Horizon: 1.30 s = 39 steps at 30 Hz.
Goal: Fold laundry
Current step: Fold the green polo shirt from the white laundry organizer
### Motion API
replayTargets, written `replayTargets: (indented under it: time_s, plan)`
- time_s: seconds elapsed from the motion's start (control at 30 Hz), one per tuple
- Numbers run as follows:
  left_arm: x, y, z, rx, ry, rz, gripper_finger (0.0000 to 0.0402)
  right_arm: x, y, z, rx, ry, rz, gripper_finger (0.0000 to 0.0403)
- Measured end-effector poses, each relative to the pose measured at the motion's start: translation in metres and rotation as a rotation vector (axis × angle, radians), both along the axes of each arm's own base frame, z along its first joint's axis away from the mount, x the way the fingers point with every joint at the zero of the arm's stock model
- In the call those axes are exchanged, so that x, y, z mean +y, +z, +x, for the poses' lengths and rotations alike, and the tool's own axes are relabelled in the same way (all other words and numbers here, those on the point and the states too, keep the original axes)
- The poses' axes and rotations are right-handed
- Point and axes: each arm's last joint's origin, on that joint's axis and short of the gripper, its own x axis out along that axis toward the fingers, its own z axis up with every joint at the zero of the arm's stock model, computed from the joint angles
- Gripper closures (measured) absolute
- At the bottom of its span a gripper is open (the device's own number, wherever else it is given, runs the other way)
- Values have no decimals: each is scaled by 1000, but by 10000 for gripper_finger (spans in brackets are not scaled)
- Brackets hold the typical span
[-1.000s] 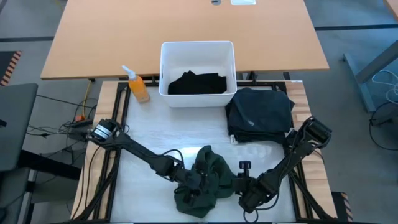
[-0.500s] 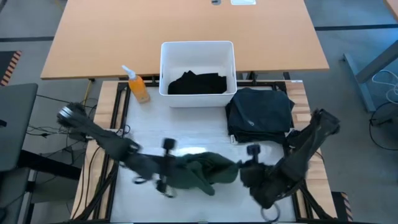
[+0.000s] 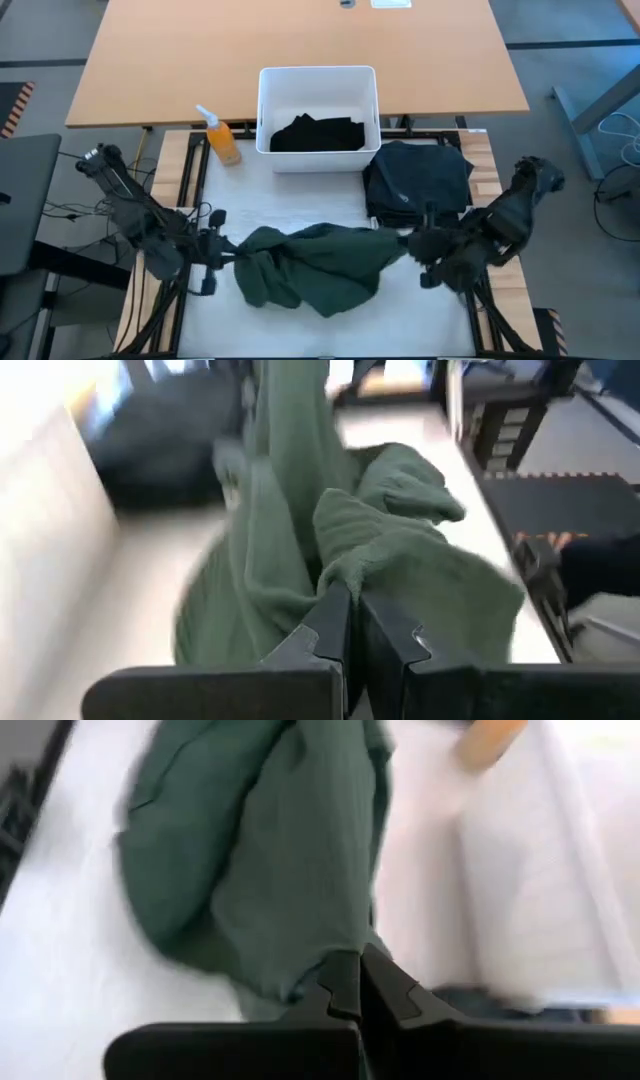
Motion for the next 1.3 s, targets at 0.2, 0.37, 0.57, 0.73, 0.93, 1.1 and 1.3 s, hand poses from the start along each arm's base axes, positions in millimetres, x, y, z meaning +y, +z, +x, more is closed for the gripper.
replayTargets:
  time_s: [0.2,0.37,0.57,0.73,0.93,1.1,1.3]
  plan:
    - [-10,-82,-1,152,-148,-244,401,18,-78,14,98,-24,127,388]
    - [-13,-128,-6,256,-243,-418,401,32,-140,27,123,-11,209,388]
    - [-11,-148,-16,356,-198,-509,401,39,-186,34,242,-120,281,388]
    - [-10,-160,-23,442,-101,-623,384,59,-216,46,328,-78,390,388]
    - [-11,-160,-25,458,-100,-660,314,71,-243,58,362,-35,419,388]
    - [-5,-138,-11,361,-107,-677,253,71,-249,60,368,-21,392,388]
    - [6,-88,1,246,-197,-681,214,69,-247,62,365,-25,397,387]
